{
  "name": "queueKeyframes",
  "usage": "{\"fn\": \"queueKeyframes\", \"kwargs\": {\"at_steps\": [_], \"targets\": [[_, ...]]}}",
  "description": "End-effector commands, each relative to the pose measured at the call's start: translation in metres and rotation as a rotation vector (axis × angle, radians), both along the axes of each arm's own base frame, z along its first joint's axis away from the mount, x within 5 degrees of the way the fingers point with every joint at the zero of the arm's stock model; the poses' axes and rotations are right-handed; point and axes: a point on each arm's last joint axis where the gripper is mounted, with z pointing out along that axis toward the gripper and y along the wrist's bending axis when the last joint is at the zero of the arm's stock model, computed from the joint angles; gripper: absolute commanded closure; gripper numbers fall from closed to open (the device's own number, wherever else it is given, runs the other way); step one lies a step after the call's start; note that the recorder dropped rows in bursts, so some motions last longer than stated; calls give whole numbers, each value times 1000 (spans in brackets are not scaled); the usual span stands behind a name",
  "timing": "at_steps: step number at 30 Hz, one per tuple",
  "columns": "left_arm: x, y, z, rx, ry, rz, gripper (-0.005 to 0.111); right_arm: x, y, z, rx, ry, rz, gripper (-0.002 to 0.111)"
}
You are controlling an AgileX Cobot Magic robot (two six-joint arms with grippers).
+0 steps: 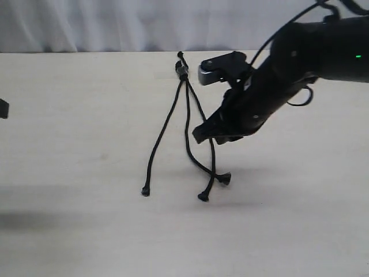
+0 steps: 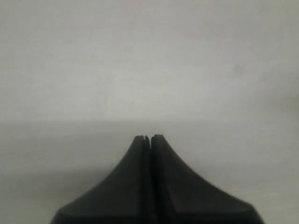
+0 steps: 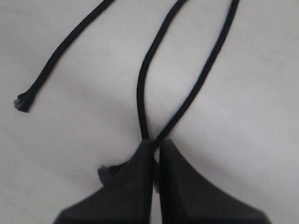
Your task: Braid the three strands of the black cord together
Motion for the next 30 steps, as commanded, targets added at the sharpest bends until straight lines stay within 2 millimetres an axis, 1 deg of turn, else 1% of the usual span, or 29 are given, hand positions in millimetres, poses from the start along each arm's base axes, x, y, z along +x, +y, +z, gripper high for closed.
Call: {"fn": "queueKeyframes", "kwargs": {"at_steps": [1,3,6,8,9,12,15,18,20,22,23,25,28,30], "targets": [[21,-14,-34,-33,135,-47,107,11,29,-15,-32,9,42,100],[26,-24,-38,-27,127,-85,107,18,36,-23,-37,25,44,92],[30,-39,-37,-37,74,-122,107,25,41,-34,-66,54,55,77],[31,-45,-36,-58,58,-125,107,29,42,-41,-80,64,62,67],[32,-46,-36,-60,51,-122,107,31,43,-44,-81,59,63,64],[34,-47,-35,-85,27,-100,107,34,48,-57,-83,36,73,64],[36,-47,-34,-82,10,-97,107,33,52,-68,-103,47,91,64],[36,-47,-34,-82,10,-97,107,32,53,-77,-133,63,111,67],[36,-46,-34,-80,4,-97,107,30,53,-81,-158,77,127,73],[37,-46,-33,-78,-6,-95,107,30,53,-83,-164,83,128,83],[37,-46,-33,-78,-6,-95,107,30,53,-83,-161,85,117,92],[37,-46,-33,-76,-8,-96,107,30,53,-82,-162,87,115,104],[37,-45,-34,-55,-6,-102,107,32,54,-76,-172,107,114,104],[37,-44,-34,-48,-6,-102,107,35,56,-67,-176,117,108,104]]}}
